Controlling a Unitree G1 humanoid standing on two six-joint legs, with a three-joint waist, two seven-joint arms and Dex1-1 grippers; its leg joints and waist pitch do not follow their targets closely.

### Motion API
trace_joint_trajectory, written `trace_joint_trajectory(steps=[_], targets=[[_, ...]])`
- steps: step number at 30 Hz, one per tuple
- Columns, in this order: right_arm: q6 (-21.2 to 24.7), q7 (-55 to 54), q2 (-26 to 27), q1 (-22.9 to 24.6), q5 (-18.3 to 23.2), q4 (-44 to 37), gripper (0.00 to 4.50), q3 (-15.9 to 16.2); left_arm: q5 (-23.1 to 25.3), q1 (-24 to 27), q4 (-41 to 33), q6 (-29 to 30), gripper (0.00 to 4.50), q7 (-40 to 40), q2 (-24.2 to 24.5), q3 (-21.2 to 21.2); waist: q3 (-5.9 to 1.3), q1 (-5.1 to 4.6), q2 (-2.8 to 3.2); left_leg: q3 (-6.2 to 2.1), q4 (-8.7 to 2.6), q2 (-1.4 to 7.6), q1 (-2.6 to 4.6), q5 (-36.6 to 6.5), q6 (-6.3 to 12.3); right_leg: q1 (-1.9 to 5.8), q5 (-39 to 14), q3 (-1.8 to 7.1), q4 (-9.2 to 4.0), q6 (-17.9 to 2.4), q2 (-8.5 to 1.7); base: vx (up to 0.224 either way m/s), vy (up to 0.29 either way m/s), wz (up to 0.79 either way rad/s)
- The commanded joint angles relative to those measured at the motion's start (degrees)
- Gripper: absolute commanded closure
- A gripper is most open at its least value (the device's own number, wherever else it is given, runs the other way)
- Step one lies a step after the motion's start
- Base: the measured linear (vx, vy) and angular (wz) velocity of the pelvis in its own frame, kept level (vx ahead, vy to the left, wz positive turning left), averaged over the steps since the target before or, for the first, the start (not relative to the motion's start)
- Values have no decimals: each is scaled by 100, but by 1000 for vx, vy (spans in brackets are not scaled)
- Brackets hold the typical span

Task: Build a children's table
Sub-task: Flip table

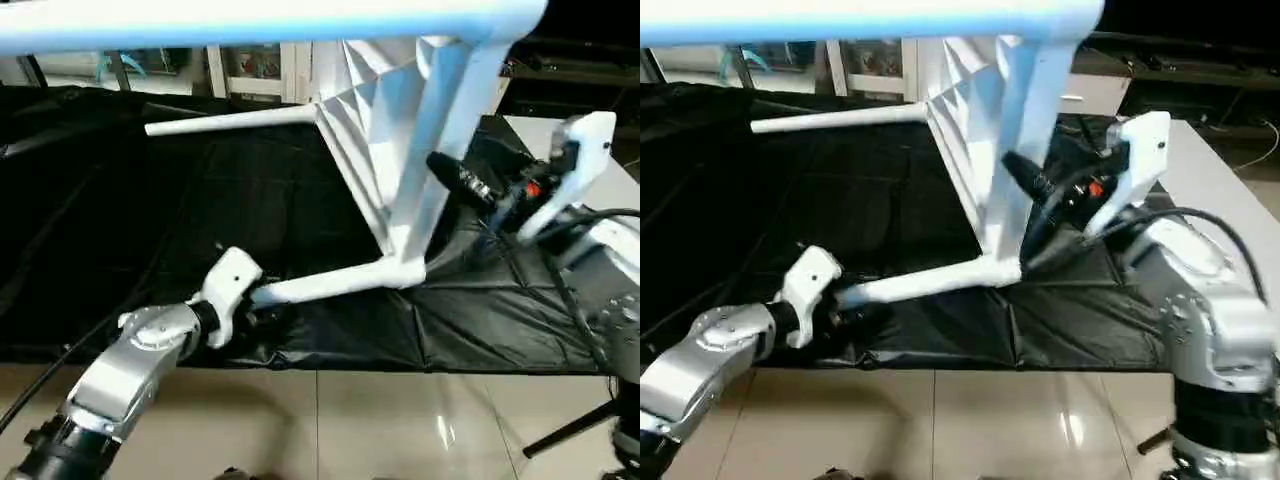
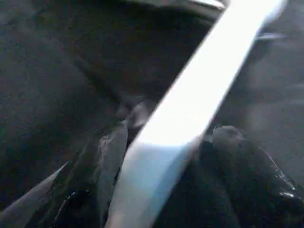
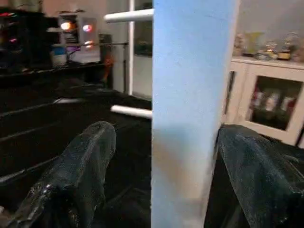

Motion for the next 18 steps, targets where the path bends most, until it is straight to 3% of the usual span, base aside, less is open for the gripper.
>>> trace_joint_trajectory(steps=[1, 5, 12, 15, 18], targets=[[53, 380, -199, 144, 214, -243, 80, -108, 129, 37, 126, 36, 119, -49, 117, 111, -363, 42, 42, -124, -468, 292, 148, -1432, -148, 166, -1198, 269, -521, -992, -403, 0, 0, 0], [82, 908, -557, 539, 318, -409, 80, -78, 346, 115, 307, -163, 119, -93, 246, 131, -339, 44, 20, -136, -484, 294, 134, -1549, -100, 166, -1455, 262, -547, -992, -424, 0, 0, 0], [44, 1000, -695, 747, 344, -431, 80, -211, 586, 33, 623, -603, 119, 153, 215, 238, -304, 22, -23, -168, -482, 292, 156, -1915, -151, 92, -2456, 250, -649, -768, -463, 0, 0, 0], [92, 1067, -704, 886, 592, -648, 80, -282, 694, 35, 791, -876, 119, 303, 189, 381, -303, 19, -44, -176, -488, 291, 144, -1921, -133, 87, -2514, 245, -656, -697, -461, 0, 0, 0], [188, 946, -508, 1013, 771, -944, 80, -158, 741, 105, 790, -1150, 119, 434, 203, 638, -305, 31, -34, -186, -493, 298, 140, -1902, -99, 77, -2485, 245, -661, -653, -464, 0, 0, 0]])
